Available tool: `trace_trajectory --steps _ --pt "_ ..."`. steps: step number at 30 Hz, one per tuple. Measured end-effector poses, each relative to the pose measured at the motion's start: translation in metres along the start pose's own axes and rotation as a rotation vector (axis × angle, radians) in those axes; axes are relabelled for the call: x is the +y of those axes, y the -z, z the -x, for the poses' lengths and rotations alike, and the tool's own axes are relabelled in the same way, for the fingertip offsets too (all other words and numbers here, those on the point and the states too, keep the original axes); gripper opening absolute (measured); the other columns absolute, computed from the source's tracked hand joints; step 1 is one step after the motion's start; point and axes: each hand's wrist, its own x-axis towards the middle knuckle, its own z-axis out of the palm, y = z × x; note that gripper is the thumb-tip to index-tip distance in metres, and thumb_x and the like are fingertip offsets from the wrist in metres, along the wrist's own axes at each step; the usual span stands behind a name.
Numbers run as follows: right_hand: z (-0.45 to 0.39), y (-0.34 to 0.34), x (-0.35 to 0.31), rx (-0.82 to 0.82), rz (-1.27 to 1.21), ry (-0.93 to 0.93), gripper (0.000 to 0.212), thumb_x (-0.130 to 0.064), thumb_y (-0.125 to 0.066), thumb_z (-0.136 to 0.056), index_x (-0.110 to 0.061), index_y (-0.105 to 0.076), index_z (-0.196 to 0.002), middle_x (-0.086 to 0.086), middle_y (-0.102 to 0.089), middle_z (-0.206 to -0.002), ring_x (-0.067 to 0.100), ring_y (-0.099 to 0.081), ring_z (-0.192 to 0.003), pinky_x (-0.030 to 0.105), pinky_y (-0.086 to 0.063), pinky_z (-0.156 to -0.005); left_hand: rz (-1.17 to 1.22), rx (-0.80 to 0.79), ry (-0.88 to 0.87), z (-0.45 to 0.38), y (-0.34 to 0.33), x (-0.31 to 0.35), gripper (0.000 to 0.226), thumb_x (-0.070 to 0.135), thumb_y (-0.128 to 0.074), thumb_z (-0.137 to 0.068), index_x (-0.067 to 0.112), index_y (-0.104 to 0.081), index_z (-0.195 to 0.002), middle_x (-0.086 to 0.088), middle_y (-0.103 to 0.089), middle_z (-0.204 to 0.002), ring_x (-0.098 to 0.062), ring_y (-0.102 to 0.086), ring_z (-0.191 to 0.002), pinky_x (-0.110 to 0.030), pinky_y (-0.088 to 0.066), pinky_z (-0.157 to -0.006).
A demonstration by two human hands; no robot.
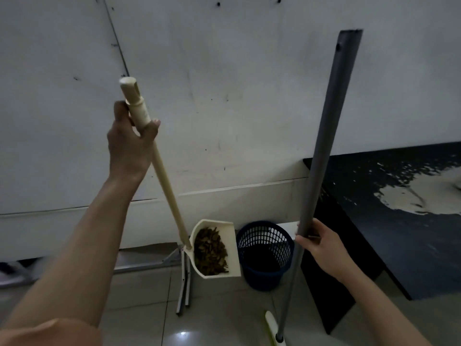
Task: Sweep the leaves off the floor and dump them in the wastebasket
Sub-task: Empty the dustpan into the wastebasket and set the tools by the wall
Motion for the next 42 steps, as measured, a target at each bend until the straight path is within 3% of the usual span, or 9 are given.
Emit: trace_trajectory --steps 2,7,11,17,23,28,31,37,42 --pt "0.001 0.008 0.006 -0.003 0.003 -0.002 0.028 -0.007 -0.066 -0.079 -0.028 -0.056 -0.094 -0.002 -0.065 -0.095 0.009 -0.061 -0.09 0.018 -0.045 -0.079 0.007 0.01 -0.018 -0.003 -0.008 0.014 0.031 0.029 -0.061 -0.083 0.022 -0.037 -0.1 -0.005 -0.048 -0.09 -0.038 -0.06 -0.083 -0.055 -0.053 -0.072" --pt "0.003 0.019 0.013 0.0 0.021 -0.001 0.033 -0.006 -0.066 -0.078 -0.036 -0.054 -0.086 -0.009 -0.065 -0.091 0.003 -0.064 -0.082 0.022 -0.049 -0.079 0.023 0.02 -0.061 0.0 -0.03 0.036 0.036 0.027 -0.062 -0.083 0.008 -0.042 -0.107 -0.006 -0.049 -0.089 -0.034 -0.059 -0.081 -0.051 -0.053 -0.07" --pt "0.008 0.027 0.016 0.0 0.048 -0.006 0.026 -0.008 -0.066 -0.079 -0.03 -0.056 -0.088 -0.01 -0.065 -0.088 0.002 -0.061 -0.083 0.016 -0.045 -0.076 0.009 0.021 -0.089 0.009 -0.046 0.046 0.039 0.022 -0.06 -0.086 -0.001 -0.042 -0.112 -0.006 -0.048 -0.091 -0.023 -0.052 -0.081 -0.028 -0.039 -0.066" --pt "0.014 0.04 0.024 0.021 0.054 -0.037 0.024 -0.009 -0.066 -0.079 -0.028 -0.056 -0.087 -0.006 -0.065 -0.086 0.005 -0.061 -0.086 0.019 -0.046 -0.079 0.067 0.005 -0.137 0.028 -0.069 0.045 0.037 0.023 -0.061 -0.085 0.002 -0.043 -0.11 -0.005 -0.048 -0.089 -0.031 -0.058 -0.075 -0.051 -0.053 -0.069" --pt "0.024 0.042 0.028 0.018 0.012 -0.049 0.026 -0.006 -0.066 -0.078 -0.029 -0.056 -0.087 -0.005 -0.065 -0.085 0.001 -0.062 -0.081 0.009 -0.048 -0.065 0.138 -0.01 -0.157 0.058 -0.094 0.044 0.03 0.021 -0.062 -0.084 0.008 -0.045 -0.106 -0.001 -0.047 -0.089 -0.029 -0.057 -0.076 -0.053 -0.053 -0.069" --pt "0.03 0.045 0.034 0.002 -0.009 -0.072 0.026 -0.007 -0.066 -0.079 -0.028 -0.055 -0.089 -0.004 -0.065 -0.087 0.005 -0.061 -0.086 0.015 -0.046 -0.071 0.167 -0.027 -0.151 0.087 -0.11 0.045 0.034 0.019 -0.061 -0.086 0.005 -0.045 -0.113 -0.012 -0.053 -0.097 -0.023 -0.056 -0.082 -0.048 -0.056 -0.072" --pt "0.033 0.046 0.037 -0.002 -0.006 -0.08 0.028 -0.007 -0.066 -0.079 -0.031 -0.054 -0.087 -0.005 -0.065 -0.087 0.005 -0.061 -0.088 0.02 -0.047 -0.079 0.171 -0.051 -0.158 0.104 -0.117 0.042 0.033 0.031 -0.056 -0.085 0.018 -0.04 -0.112 -0.018 -0.055 -0.101 -0.025 -0.058 -0.082 -0.044 -0.057 -0.071" --pt "0.03 0.047 0.042 -0.02 0.023 -0.074 0.03 -0.008 -0.066 -0.079 -0.034 -0.052 -0.085 -0.007 -0.065 -0.087 0.004 -0.061 -0.085 0.015 -0.046 -0.072 0.243 -0.13 -0.111 0.129 -0.128 0.032 0.035 0.039 -0.052 -0.084 0.023 -0.04 -0.112 -0.017 -0.054 -0.106 -0.032 -0.061 -0.091 -0.052 -0.056 -0.071" --pt "0.029 0.047 0.048 -0.015 0.014 -0.078 0.034 -0.006 -0.066 -0.078 -0.036 -0.051 -0.085 -0.007 -0.065 -0.085 0.004 -0.062 -0.086 0.017 -0.046 -0.075 0.266 -0.15 -0.09 0.137 -0.135 0.031 0.039 0.045 -0.054 -0.083 0.024 -0.041 -0.112 -0.017 -0.054 -0.106 -0.034 -0.062 -0.092 -0.053 -0.055 -0.071"
